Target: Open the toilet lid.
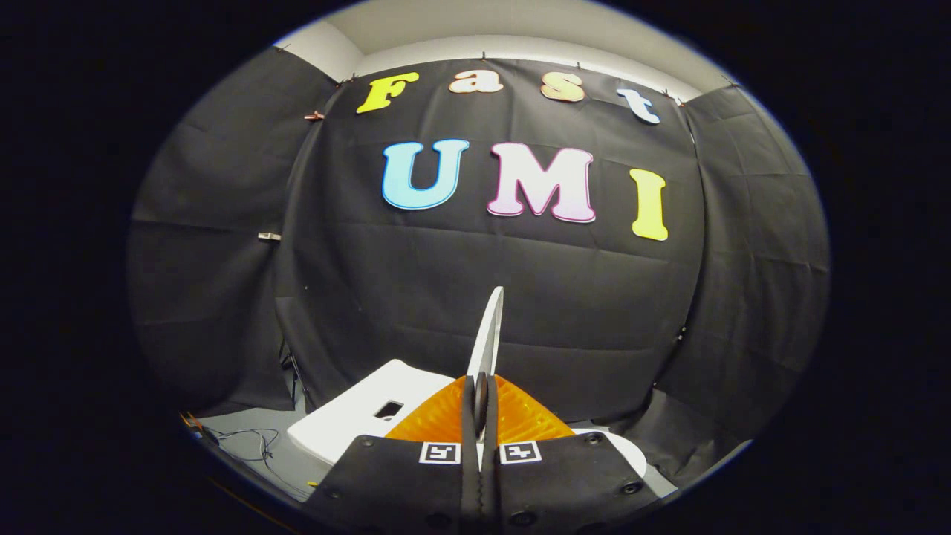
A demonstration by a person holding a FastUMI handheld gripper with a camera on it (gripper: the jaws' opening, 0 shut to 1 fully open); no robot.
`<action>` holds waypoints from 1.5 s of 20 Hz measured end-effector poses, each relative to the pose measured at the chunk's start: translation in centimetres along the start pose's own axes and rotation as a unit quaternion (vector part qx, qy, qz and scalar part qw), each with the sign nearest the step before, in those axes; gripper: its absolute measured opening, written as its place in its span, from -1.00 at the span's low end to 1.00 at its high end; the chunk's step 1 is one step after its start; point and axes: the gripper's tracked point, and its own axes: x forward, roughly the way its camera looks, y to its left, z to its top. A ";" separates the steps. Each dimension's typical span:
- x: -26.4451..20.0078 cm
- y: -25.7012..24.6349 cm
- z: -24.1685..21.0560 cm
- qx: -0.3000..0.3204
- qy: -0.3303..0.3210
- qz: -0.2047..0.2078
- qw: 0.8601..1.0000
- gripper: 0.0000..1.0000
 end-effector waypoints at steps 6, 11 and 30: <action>0.5 5.4 0.1 -0.036 -0.011 0.043 0.998 -0.91; 0.7 7.9 0.1 -0.060 -0.012 0.057 0.996 -0.91; -11.5 -4.6 13.7 -0.001 -0.108 0.096 0.990 0.94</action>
